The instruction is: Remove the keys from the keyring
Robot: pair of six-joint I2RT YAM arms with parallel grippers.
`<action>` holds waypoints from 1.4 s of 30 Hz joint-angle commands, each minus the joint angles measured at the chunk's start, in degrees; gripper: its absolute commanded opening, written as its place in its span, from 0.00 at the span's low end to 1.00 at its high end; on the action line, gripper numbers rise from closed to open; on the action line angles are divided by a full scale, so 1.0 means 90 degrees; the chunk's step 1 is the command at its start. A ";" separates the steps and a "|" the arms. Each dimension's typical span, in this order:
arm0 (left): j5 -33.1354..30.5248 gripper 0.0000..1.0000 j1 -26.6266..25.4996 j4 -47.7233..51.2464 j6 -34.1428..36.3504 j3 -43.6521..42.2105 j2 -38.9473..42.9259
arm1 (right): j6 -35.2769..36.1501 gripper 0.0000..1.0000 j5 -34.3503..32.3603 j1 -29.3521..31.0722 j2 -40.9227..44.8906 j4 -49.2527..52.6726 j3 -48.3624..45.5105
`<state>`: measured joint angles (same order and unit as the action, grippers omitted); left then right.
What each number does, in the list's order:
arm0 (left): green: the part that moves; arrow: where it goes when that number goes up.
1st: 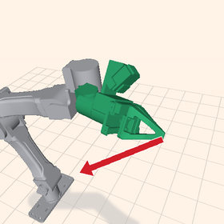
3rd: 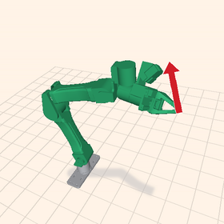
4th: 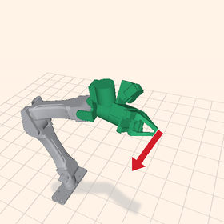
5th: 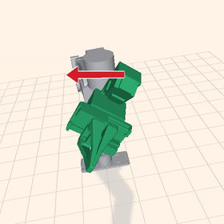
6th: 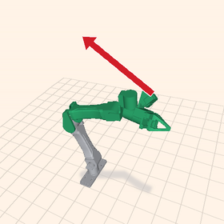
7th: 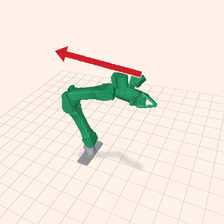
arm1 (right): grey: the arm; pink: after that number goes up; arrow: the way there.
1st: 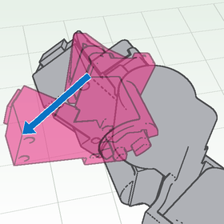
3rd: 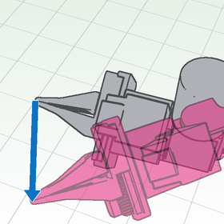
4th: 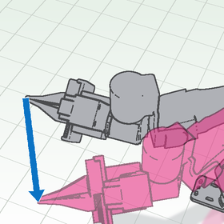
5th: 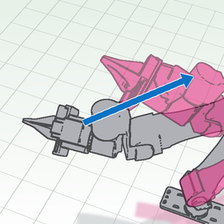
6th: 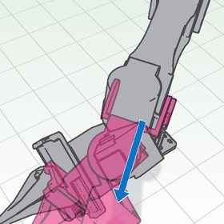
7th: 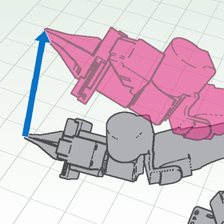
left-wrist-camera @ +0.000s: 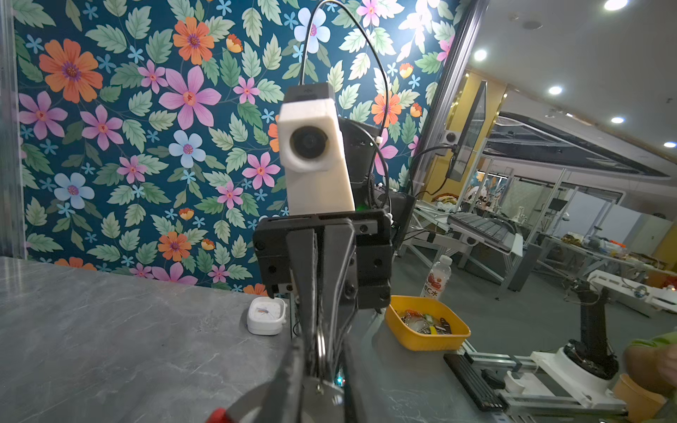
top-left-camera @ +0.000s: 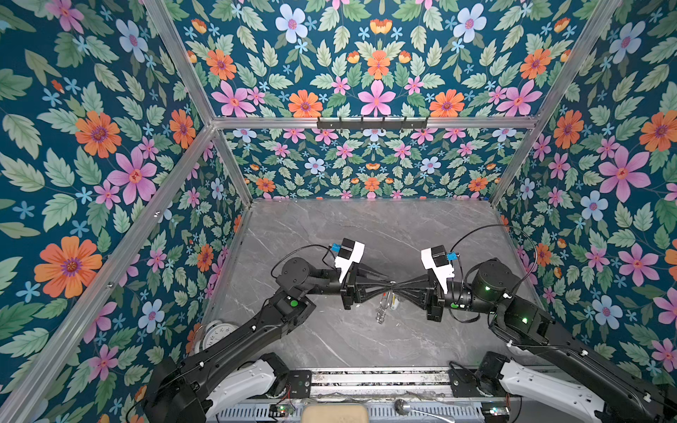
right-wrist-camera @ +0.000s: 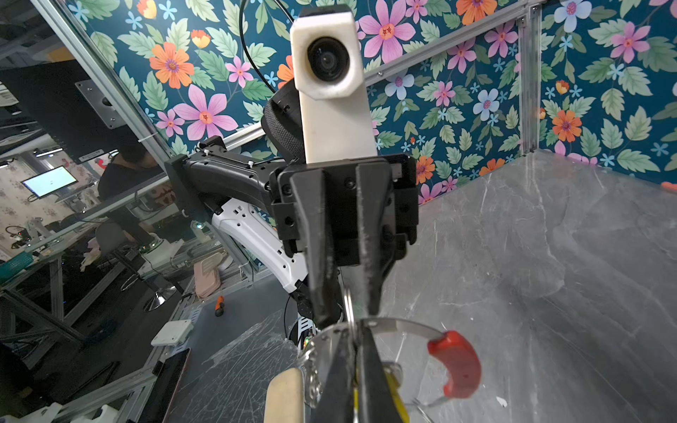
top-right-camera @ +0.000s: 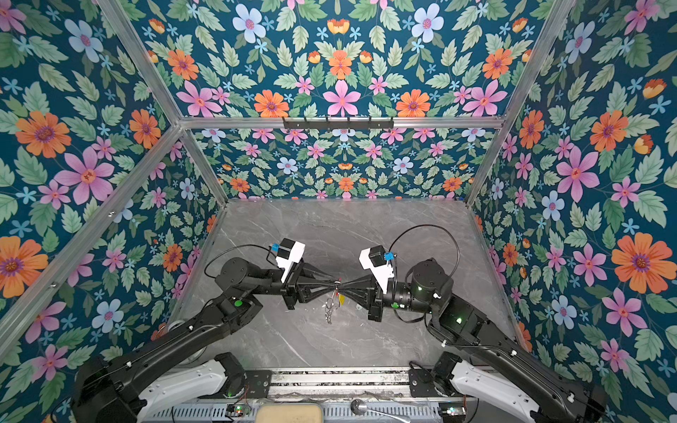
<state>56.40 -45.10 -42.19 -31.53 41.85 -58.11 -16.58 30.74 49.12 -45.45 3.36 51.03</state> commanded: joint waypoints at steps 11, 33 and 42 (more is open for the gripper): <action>0.0233 0.34 0.0019 0.3022 0.1500 0.0941 -0.0065 | 0.0995 0.00 -0.0482 0.0011 -0.0800 0.4160 0.1891; 0.1165 0.23 0.0011 0.3814 0.1904 0.1344 -0.0675 | 0.1283 0.00 -0.1325 0.0236 -0.1677 0.5175 0.3038; 0.1077 0.21 0.0011 0.3907 0.1980 0.1385 -0.0707 | 0.1292 0.00 -0.1475 0.0349 -0.1799 0.5232 0.3167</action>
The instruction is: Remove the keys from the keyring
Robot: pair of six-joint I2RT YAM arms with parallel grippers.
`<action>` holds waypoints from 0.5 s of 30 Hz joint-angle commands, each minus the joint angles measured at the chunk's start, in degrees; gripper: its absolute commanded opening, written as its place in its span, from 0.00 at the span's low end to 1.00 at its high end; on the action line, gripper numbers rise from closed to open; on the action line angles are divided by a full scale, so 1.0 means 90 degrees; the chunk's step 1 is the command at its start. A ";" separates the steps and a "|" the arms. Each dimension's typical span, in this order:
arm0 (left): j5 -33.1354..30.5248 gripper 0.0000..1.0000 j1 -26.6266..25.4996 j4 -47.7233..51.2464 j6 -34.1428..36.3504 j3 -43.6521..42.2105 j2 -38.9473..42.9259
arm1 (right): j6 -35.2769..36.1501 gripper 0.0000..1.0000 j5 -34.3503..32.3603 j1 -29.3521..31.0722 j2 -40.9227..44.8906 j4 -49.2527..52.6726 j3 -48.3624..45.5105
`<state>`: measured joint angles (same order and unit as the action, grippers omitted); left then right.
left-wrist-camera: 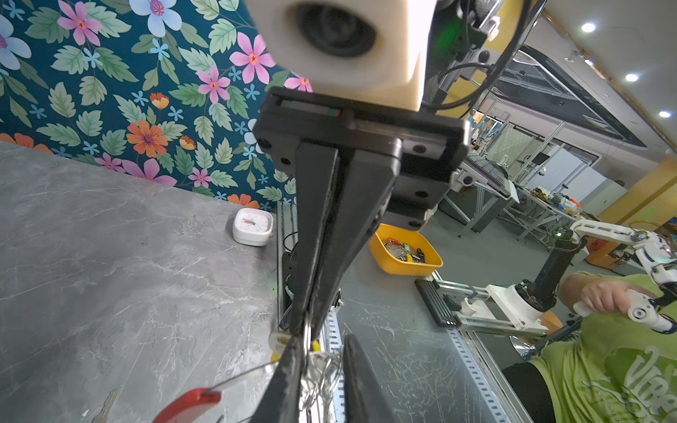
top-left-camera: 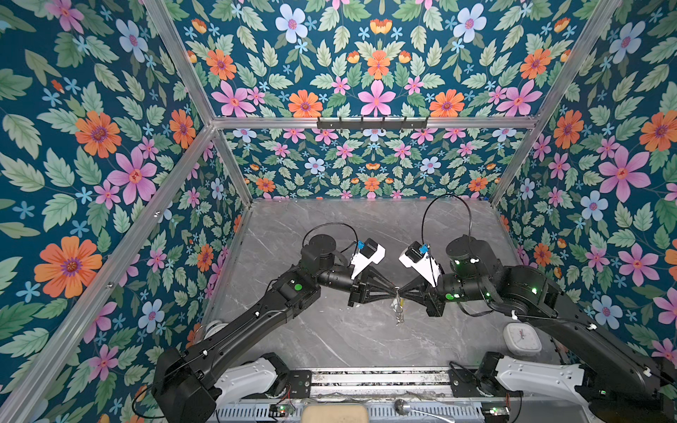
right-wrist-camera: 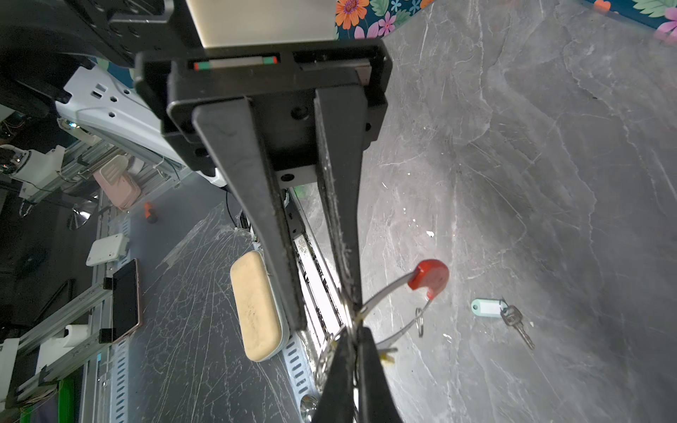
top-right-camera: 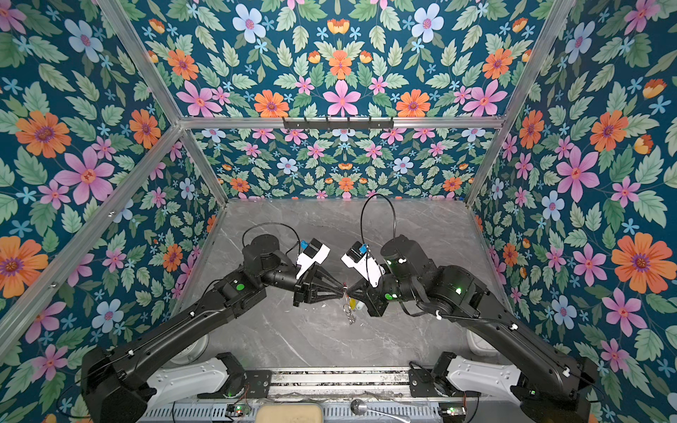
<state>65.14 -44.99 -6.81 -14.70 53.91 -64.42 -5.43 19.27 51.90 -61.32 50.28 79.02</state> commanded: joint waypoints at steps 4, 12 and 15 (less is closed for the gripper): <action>0.0096 0.18 -0.0008 -0.0025 0.0132 0.0046 -0.0026 | 0.0074 0.00 -0.0294 0.0079 -0.0100 0.0087 0.0087; 0.0134 0.15 -0.0002 0.0014 0.0159 0.0091 -0.0059 | 0.0066 0.00 -0.0371 0.0112 -0.0139 0.0110 0.0078; 0.0152 0.14 -0.0011 0.0014 0.0166 0.0099 -0.0104 | 0.0047 0.00 -0.0382 0.0115 -0.0167 0.0104 0.0077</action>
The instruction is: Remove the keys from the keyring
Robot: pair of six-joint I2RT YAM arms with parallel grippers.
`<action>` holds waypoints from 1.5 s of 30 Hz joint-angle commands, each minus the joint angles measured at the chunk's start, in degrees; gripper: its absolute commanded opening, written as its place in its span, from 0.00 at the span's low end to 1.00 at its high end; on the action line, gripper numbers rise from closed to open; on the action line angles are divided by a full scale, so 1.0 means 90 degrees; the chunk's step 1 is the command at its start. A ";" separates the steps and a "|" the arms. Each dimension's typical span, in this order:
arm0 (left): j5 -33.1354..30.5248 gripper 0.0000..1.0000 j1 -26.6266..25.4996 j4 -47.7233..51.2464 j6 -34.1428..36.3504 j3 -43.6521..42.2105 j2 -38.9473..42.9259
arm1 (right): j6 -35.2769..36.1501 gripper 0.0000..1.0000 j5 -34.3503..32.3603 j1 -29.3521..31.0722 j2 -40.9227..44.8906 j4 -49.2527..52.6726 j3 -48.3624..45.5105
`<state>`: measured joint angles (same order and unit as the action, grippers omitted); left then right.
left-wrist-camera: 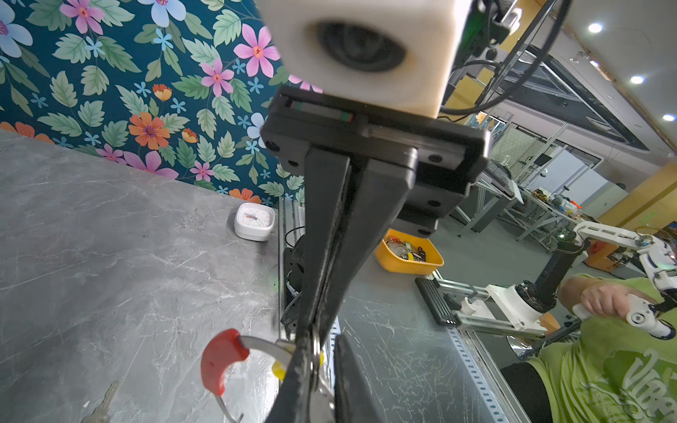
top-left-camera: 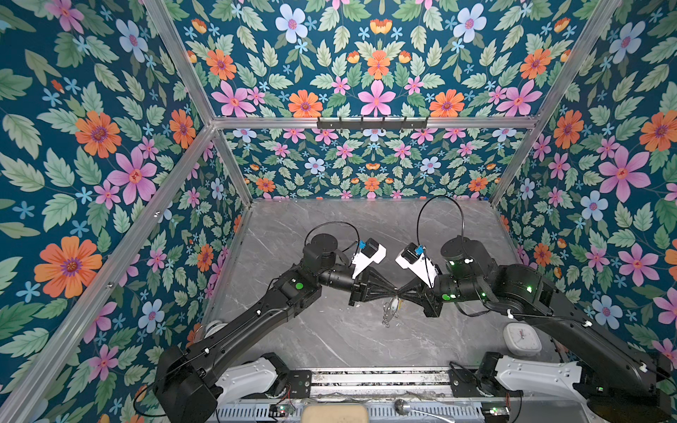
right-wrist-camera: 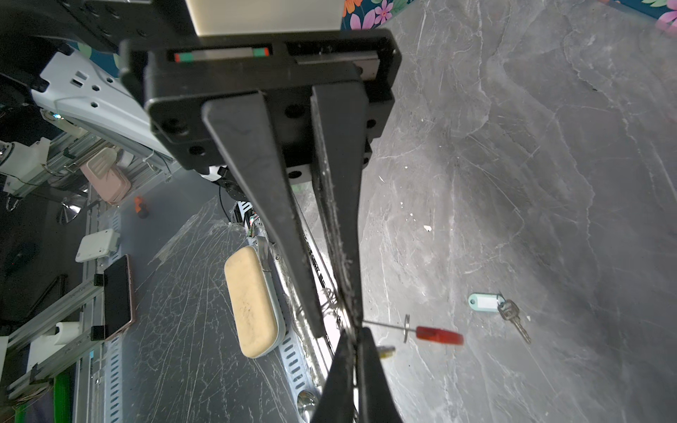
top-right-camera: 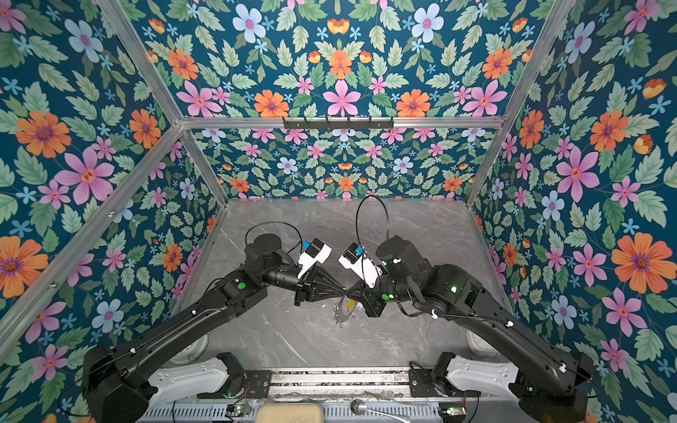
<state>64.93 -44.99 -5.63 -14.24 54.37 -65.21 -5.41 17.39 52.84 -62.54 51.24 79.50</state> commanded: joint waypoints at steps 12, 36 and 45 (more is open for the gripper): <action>-0.0102 0.00 -0.0089 -0.0187 0.0283 -0.0063 0.0102 | 0.0096 0.00 -0.0165 0.0065 0.0008 -0.0266 -0.0076; -0.0554 0.00 -0.0091 -0.1316 -0.0225 -0.0589 0.0654 | -0.0263 0.41 0.1633 -0.0569 0.1870 -0.4443 -0.3016; -0.0603 0.00 -0.0089 -0.1454 -0.0289 -0.0587 0.0668 | -0.0227 0.26 0.1584 -0.0571 0.1840 -0.4340 -0.3039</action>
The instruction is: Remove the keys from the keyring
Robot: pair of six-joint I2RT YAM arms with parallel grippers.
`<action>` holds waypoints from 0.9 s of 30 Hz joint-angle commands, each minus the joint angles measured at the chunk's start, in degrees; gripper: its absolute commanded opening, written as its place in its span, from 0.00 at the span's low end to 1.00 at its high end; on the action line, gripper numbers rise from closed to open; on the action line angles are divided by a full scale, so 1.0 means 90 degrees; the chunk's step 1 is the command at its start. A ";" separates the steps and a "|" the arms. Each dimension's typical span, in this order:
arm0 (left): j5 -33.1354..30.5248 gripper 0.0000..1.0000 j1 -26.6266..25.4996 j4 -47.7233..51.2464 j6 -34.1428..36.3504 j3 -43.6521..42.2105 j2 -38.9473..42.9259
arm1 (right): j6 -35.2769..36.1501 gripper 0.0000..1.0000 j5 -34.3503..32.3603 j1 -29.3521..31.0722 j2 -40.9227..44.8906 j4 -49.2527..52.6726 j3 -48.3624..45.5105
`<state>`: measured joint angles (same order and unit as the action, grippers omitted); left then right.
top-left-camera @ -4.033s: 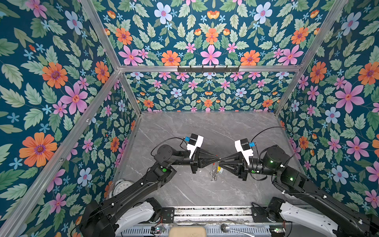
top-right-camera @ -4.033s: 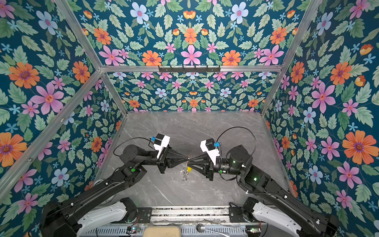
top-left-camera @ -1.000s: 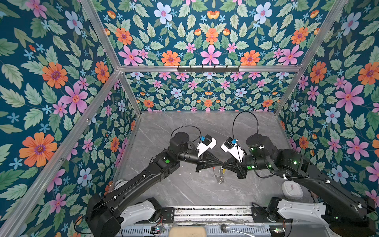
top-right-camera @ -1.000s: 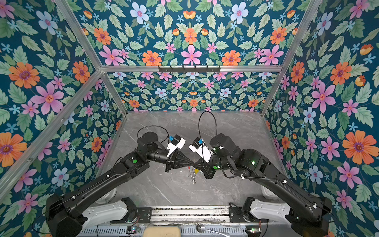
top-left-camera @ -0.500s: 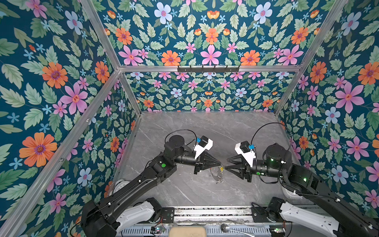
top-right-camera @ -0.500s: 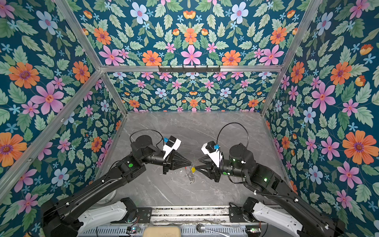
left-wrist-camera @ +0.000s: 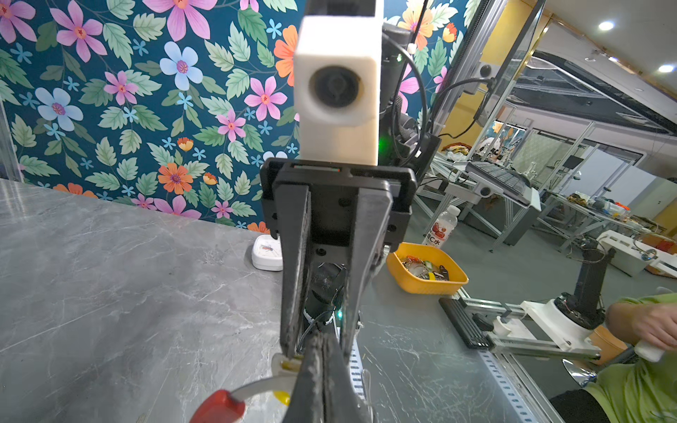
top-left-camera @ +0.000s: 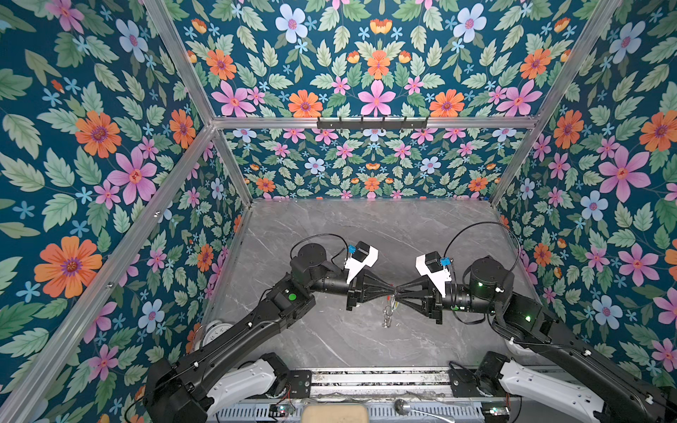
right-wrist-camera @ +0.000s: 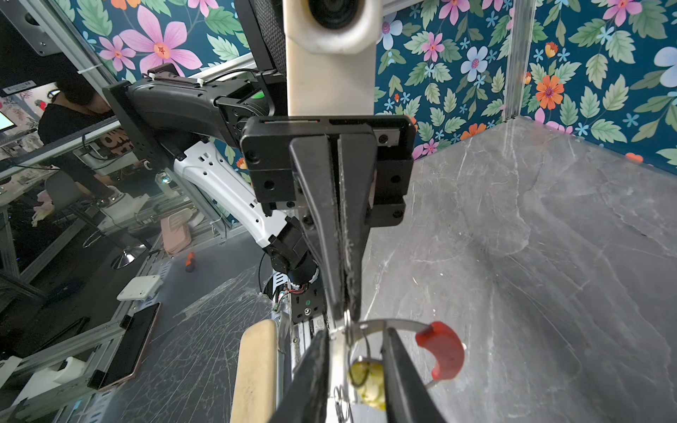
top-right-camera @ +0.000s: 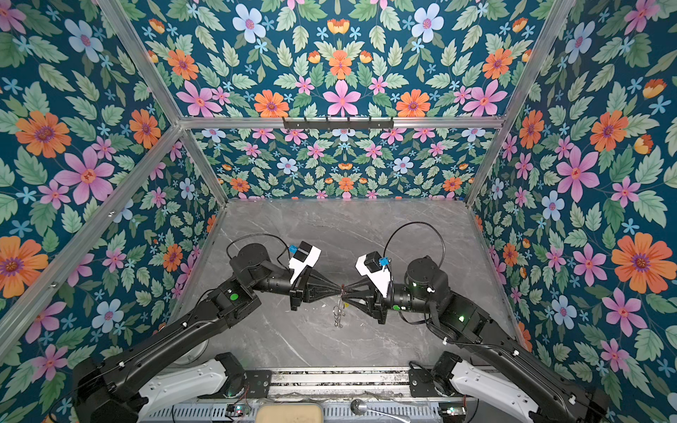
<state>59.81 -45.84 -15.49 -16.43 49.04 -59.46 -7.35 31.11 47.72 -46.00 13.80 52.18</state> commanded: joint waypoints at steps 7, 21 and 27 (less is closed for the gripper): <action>-0.0075 0.00 0.0005 -0.0552 -0.0162 -0.0019 0.0066 | 0.0007 0.21 -0.0005 0.0000 0.0023 -0.0092 -0.0003; -0.0344 0.00 0.0005 -0.1350 -0.0565 -0.0230 0.0132 | 0.0040 0.00 0.0078 -0.0006 -0.0001 -0.0049 0.0094; -0.0258 0.00 0.0007 -0.1904 -0.0874 -0.0360 0.0094 | 0.0036 0.00 0.0107 -0.0001 -0.0007 -0.0084 0.0078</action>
<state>57.14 -45.84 -25.91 -22.48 45.80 -58.61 -7.31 31.31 47.68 -46.00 13.69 52.75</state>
